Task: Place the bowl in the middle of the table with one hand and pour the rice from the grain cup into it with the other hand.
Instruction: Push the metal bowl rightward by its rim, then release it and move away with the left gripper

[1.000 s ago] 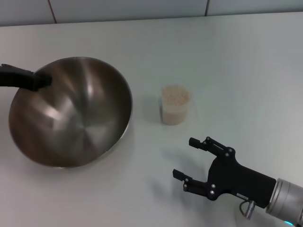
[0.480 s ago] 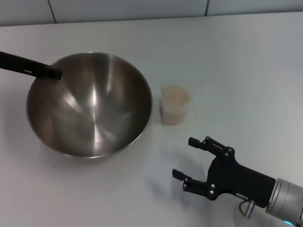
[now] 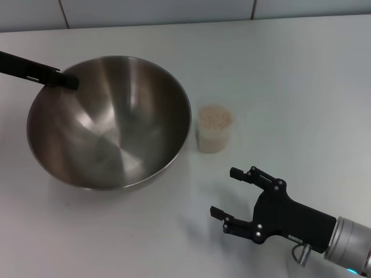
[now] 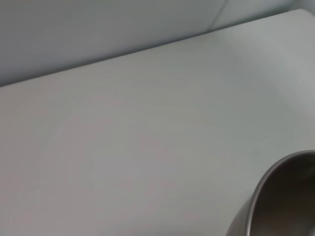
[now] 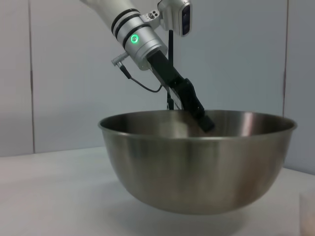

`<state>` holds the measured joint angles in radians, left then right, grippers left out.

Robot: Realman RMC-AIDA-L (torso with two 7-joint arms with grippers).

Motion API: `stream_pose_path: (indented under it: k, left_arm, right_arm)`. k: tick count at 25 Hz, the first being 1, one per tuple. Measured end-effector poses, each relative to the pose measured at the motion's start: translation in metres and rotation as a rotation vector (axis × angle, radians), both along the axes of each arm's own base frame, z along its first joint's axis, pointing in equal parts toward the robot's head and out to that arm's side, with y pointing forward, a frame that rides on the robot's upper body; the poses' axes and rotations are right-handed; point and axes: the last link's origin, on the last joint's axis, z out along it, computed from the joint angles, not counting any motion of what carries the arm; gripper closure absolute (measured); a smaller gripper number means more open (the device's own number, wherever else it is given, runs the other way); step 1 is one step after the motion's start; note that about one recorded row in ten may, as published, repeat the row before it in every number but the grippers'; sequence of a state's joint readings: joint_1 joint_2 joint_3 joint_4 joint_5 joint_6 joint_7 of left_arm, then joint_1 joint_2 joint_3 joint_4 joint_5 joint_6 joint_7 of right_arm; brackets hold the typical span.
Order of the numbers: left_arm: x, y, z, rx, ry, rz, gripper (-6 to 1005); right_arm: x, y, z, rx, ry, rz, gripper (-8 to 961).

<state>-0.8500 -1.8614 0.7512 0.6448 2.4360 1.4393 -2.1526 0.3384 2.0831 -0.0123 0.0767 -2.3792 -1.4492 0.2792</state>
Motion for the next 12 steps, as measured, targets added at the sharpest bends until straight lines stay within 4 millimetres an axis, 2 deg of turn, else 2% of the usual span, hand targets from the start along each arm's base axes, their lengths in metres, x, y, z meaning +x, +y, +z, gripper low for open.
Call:
stream_pose_path:
  k: [5,12]
  left_arm:
    - [0.004,0.0,-0.005,-0.012,-0.011,-0.007,930]
    - [0.007,0.0,-0.026,-0.026,0.015,-0.023,920]
  right_arm:
    - [-0.001,0.001,-0.001,-0.002,-0.003,0.0,127]
    - [-0.001,0.001,-0.001,-0.003,-0.001,0.001,127]
